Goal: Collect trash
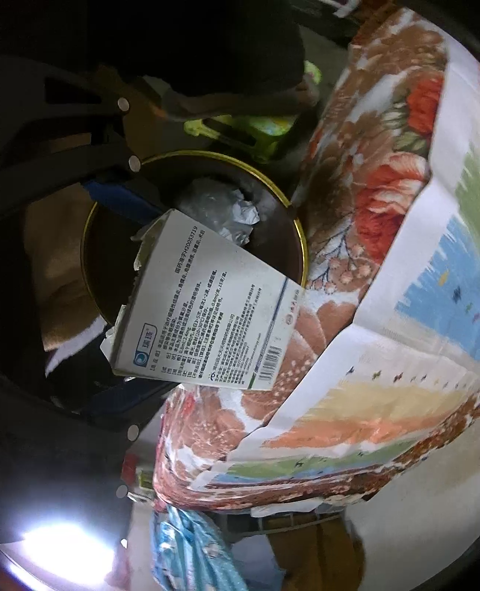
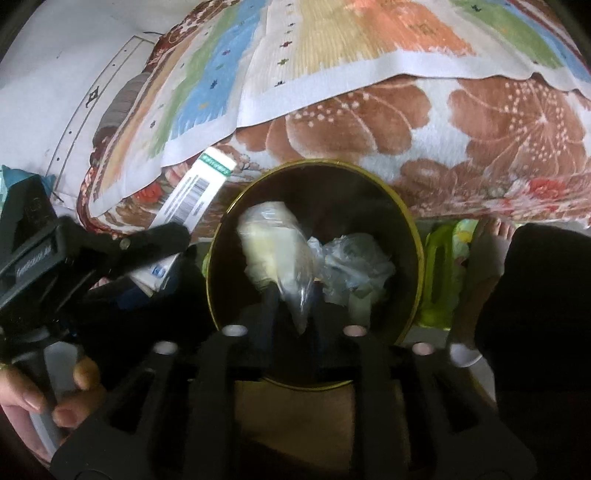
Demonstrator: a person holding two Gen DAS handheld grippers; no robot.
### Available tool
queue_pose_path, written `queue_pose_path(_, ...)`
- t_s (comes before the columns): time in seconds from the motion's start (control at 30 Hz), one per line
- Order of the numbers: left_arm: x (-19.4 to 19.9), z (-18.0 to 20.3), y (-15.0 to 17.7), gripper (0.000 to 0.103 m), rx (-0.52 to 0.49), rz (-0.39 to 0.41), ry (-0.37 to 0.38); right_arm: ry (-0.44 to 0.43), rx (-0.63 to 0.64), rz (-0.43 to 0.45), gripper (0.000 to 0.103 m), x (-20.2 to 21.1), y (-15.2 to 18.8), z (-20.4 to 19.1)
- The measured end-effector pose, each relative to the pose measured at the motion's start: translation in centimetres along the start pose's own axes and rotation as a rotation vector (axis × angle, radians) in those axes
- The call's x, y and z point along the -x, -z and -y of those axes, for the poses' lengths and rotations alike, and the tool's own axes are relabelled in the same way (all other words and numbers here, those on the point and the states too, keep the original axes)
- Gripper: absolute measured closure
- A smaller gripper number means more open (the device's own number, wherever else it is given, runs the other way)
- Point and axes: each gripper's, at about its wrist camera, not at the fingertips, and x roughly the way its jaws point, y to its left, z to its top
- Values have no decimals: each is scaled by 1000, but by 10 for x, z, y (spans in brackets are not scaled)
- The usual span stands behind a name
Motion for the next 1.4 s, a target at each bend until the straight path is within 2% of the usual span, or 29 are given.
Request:
queue_pose_path(0.07,-1,0,-1,11,10,14,25,3,5,1,64,-1,0,-2)
queue_pose_path(0.13,6,6,-4,11,-29,65,12,2,7,4,62,0,-1,-2)
queue_pose_path(0.3,20,11,-5,11,-64,104,1,14,32,20,61,6,0,-5)
queue_pose_path(0.47,43,18,-2,11,-148,165,-16,37,92,84,60,28,-2,-11)
queue_pose_path(0.57,58,32,8,11,-272,206,-51,87,172,160,59,52,-2,-19)
queue_pose_path(0.67,79,57,34,9,-502,341,-166,114,243,225,49,72,4,-27)
queue_pose_path(0.7,88,63,46,7,-579,393,-191,124,259,245,49,78,8,-28)
queue_pose_path(0.77,98,66,63,6,-661,448,-197,137,277,289,48,91,17,-29)
queue_pose_path(0.9,103,58,86,6,-712,434,-183,134,294,360,34,113,39,-29)
queue_pose_path(0.93,102,55,91,6,-727,432,-191,136,313,378,32,118,46,-31)
queue_pose_path(1.07,103,50,118,6,-833,443,-242,158,379,451,13,133,68,-40)
queue_pose_path(1.1,106,50,122,6,-840,449,-223,155,394,455,9,133,71,-42)
queue_pose_path(1.2,119,40,131,6,-822,489,-162,139,440,477,9,136,83,-47)
queue_pose_path(1.3,127,26,123,6,-725,498,-122,121,451,495,9,139,89,-48)
queue_pose_path(1.33,127,24,120,6,-702,496,-125,117,450,502,9,140,90,-48)
queue_pose_path(1.4,123,22,118,6,-676,494,-185,117,449,506,9,141,90,-49)
